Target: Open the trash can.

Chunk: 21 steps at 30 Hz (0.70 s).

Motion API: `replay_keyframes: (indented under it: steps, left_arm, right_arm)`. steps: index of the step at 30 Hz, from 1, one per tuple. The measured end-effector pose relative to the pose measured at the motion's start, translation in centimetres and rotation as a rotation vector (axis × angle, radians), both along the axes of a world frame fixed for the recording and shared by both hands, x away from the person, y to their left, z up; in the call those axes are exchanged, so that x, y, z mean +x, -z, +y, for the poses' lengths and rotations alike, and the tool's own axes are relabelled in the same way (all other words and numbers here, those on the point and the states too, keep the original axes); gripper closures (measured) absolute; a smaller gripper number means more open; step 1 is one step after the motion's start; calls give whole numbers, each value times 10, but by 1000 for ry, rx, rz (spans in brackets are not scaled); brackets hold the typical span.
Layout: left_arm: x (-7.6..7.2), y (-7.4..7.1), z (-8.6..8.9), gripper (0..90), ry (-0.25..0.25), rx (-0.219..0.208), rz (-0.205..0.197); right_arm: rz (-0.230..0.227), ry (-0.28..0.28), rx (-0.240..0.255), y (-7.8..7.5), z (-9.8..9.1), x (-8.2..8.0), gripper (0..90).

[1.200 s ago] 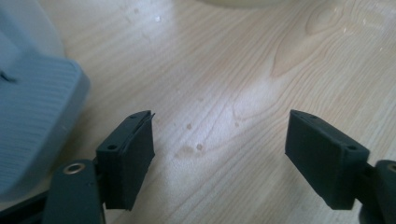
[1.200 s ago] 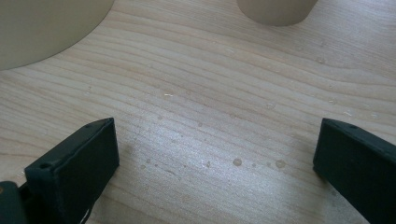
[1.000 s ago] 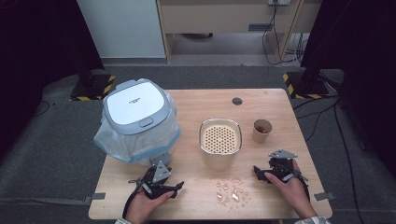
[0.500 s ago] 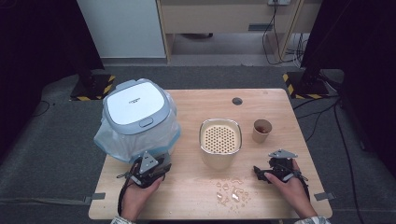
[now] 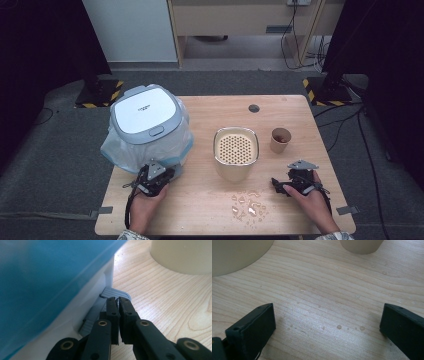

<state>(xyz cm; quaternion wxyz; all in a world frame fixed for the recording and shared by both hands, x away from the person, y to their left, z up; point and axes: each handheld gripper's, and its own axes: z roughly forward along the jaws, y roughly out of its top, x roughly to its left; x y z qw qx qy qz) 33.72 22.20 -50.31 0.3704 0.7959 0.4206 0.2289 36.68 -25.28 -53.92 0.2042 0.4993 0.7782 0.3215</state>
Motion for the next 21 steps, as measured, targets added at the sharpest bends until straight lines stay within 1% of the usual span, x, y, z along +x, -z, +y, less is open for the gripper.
replay_keyframes:
  steps: [3, 4, 9, 14, 18, 19, 21]
  left_arm:
    - [1, 3, -1, 862, -6, 11, 10]
    - [2, 3, -1, 863, -6, 7, 11]
    - [2, 4, -2, 864, -11, 19, 1]
    - [4, 5, -1, 871, -17, 17, 4]
    - [3, 5, -2, 872, -19, 31, 4]
    - [3, 7, -4, 872, -22, 40, 1]
    - [3, 7, -4, 873, -24, 38, 3]
  right_arm:
    - [2, 0, 2, 0, 0, 0, 6]
    - [2, 0, 1, 0, 0, 0, 6]
    - [2, 0, 2, 0, 0, 0, 6]
    - [1, -2, 1, 0, 0, 0, 6]
    - [2, -2, 1, 0, 0, 0, 6]
    - [1, -2, 1, 0, 0, 0, 6]
    - [1, -2, 1, 0, 0, 0, 6]
